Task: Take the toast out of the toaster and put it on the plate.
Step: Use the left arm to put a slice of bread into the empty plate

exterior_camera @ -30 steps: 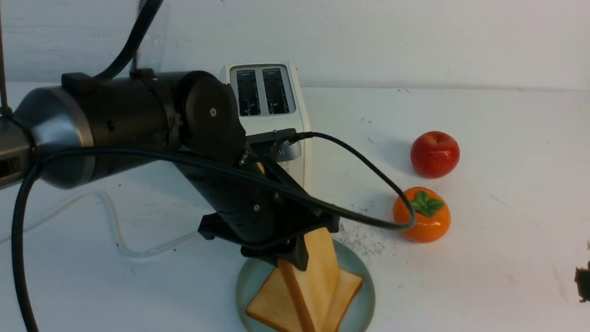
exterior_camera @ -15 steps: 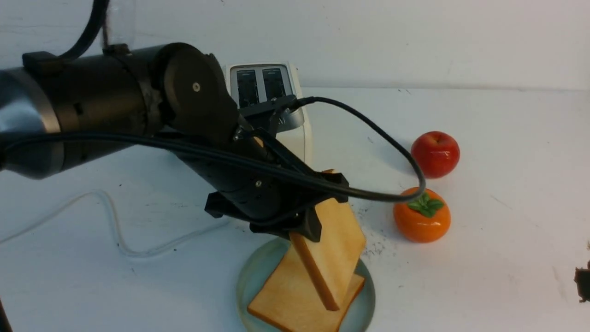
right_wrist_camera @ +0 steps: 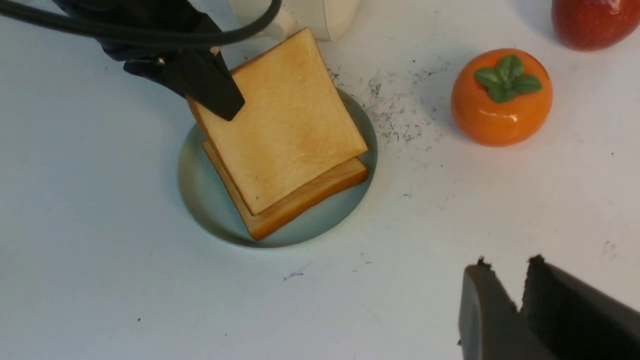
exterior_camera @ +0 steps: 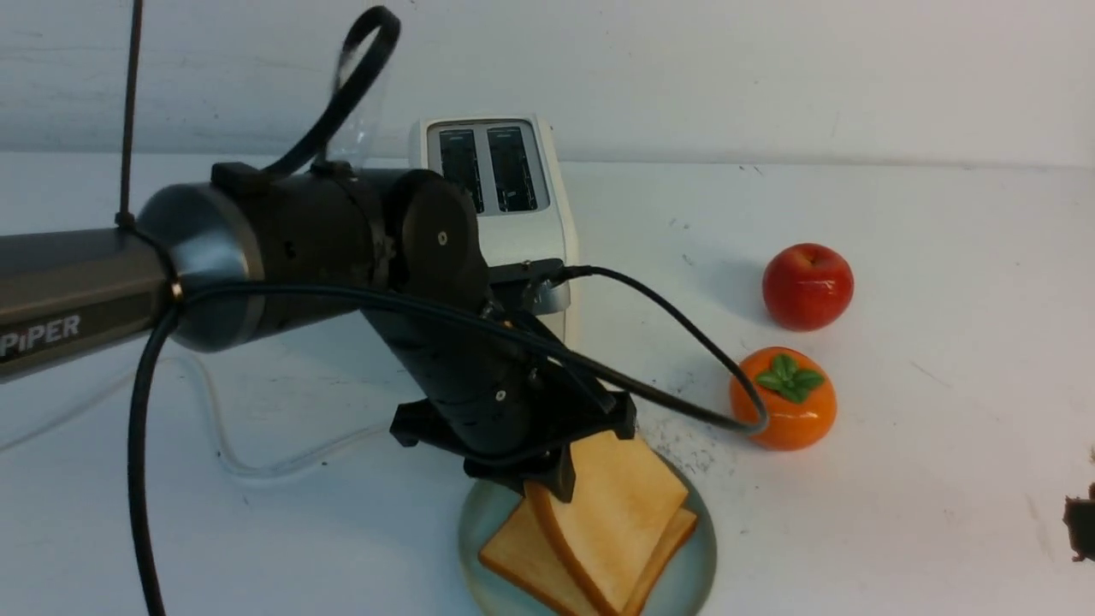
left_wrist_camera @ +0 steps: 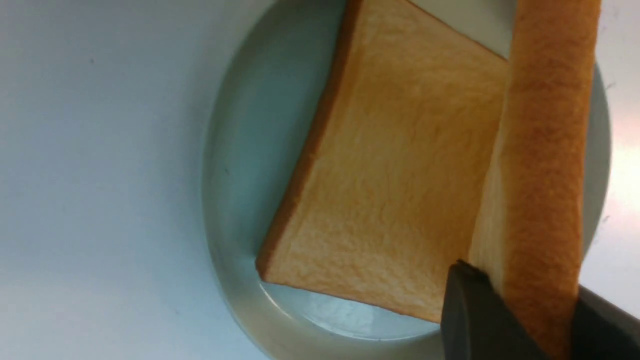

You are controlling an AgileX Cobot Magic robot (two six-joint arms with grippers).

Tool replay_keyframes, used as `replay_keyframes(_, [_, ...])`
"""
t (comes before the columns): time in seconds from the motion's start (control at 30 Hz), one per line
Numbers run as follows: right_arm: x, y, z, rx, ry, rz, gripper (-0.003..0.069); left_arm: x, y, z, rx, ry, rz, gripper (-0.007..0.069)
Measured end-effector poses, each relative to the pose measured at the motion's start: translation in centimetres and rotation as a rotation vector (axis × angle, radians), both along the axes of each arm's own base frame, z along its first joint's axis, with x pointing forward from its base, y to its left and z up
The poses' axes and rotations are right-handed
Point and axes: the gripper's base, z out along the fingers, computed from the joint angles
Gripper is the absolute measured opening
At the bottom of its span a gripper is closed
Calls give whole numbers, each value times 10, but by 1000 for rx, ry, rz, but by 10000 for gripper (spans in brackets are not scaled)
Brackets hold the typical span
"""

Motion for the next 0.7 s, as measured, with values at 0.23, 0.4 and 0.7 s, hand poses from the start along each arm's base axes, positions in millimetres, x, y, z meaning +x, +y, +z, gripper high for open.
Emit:
replay_keyframes(0.23, [0,0,0,1,0,0,127,2,4,-3,52,-19,-1,244])
replay_keyframes(0.4, [0,0,0,1,0,0,129,5,8,-5,113,-54,-26,407])
replay_keyframes(0.7, [0,0,0,1,0,0,132,8,17,-7,224,-99,-75,521])
